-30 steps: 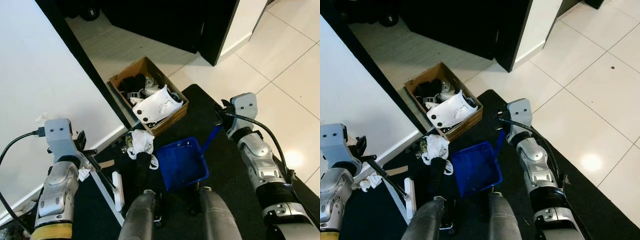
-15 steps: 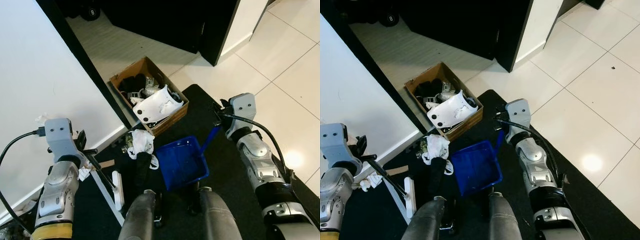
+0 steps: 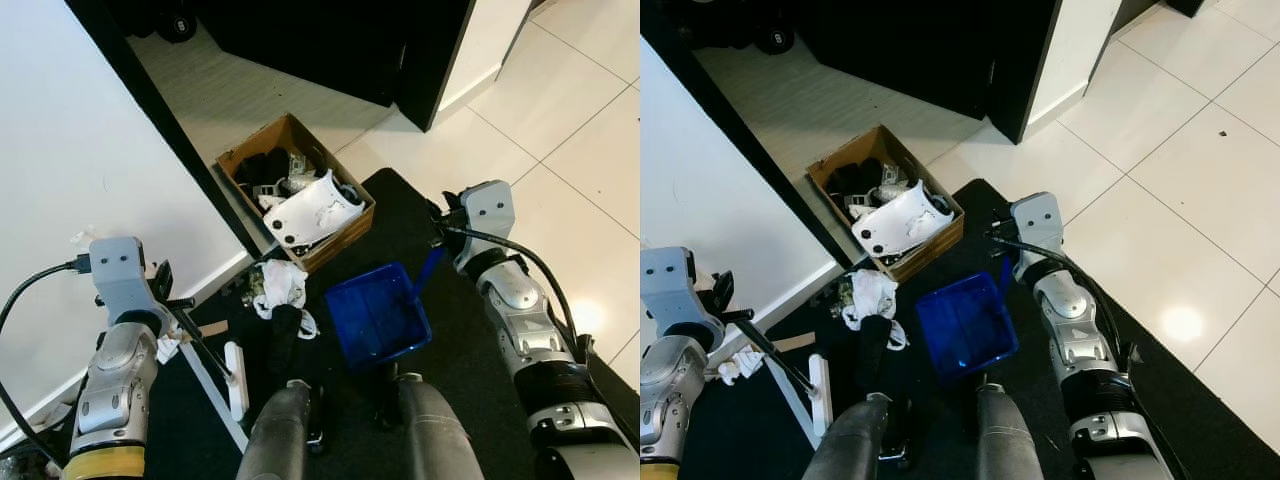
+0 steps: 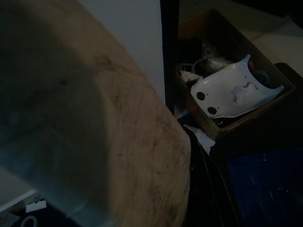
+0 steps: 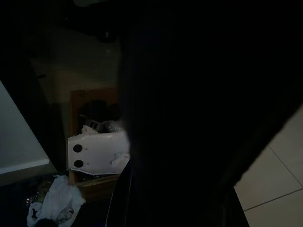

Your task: Sweep floor

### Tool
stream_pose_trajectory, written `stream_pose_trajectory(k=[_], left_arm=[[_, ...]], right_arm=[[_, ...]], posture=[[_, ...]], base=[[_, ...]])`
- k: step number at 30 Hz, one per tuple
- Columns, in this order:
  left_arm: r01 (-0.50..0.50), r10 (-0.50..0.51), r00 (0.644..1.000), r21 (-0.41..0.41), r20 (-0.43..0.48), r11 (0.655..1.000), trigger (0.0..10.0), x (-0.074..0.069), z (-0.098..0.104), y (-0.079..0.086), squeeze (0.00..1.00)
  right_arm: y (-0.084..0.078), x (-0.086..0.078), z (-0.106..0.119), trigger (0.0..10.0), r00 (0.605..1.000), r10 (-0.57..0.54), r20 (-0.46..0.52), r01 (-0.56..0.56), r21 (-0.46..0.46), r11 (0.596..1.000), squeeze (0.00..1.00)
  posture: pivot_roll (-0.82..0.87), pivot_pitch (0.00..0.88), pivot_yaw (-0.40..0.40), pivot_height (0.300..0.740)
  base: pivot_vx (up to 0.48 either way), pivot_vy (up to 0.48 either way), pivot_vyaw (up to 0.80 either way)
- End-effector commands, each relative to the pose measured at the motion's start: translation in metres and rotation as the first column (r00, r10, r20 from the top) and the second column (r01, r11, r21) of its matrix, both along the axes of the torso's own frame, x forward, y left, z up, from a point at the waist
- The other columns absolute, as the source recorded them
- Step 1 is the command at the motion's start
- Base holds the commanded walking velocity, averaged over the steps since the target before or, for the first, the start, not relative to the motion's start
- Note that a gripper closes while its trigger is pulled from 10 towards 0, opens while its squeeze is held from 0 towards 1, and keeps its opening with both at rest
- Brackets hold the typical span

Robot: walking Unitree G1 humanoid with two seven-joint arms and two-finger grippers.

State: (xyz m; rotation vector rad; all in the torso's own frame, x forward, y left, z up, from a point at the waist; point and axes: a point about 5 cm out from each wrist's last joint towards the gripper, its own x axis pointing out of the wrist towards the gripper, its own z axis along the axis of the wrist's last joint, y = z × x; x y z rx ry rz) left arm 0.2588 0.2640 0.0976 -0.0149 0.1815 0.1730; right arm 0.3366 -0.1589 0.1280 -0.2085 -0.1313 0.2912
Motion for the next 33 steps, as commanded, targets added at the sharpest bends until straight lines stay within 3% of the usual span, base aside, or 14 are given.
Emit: stream_pose_trajectory(k=[1, 19, 30, 33], left_arm=[[-0.023, 0.023, 0.999, 0.011, -0.03, 1.0, 10.0, -0.007, -0.008, 0.004, 0.0], [-0.024, 0.024, 0.999, 0.013, -0.03, 1.0, 10.0, -0.007, -0.007, 0.005, 0.0], [-0.026, 0.026, 0.999, 0.011, -0.029, 1.0, 10.0, -0.007, -0.007, 0.005, 0.0], [-0.027, 0.027, 0.999, 0.01, -0.029, 1.0, 10.0, -0.007, -0.008, 0.005, 0.0]], right_arm=[[0.002, -0.003, -0.006, 10.0, 1.0, 0.0, -0.006, 0.0, 0.012, 1.0, 0.0], [0.011, 0.004, 0.006, 10.0, 1.0, 0.016, 0.026, -0.017, 0.04, 0.999, 0.0], [0.019, 0.003, -0.006, 10.0, 0.999, 0.037, -0.015, -0.037, 0.022, 0.999, 0.0], [0.025, 0.001, -0.016, 10.0, 0.998, 0.045, -0.037, -0.046, -0.02, 0.999, 0.0]], posture=[[0.03, 0.324, 0.04, 0.74], [0.03, 0.33, 0.043, 0.74], [0.04, 0.334, 0.042, 0.74], [0.04, 0.337, 0.038, 0.74]], base=[[0.0, 0.0, 0.0], [0.0, 0.0, 0.0], [0.0, 0.0, 0.0], [0.0, 0.0, 0.0]])
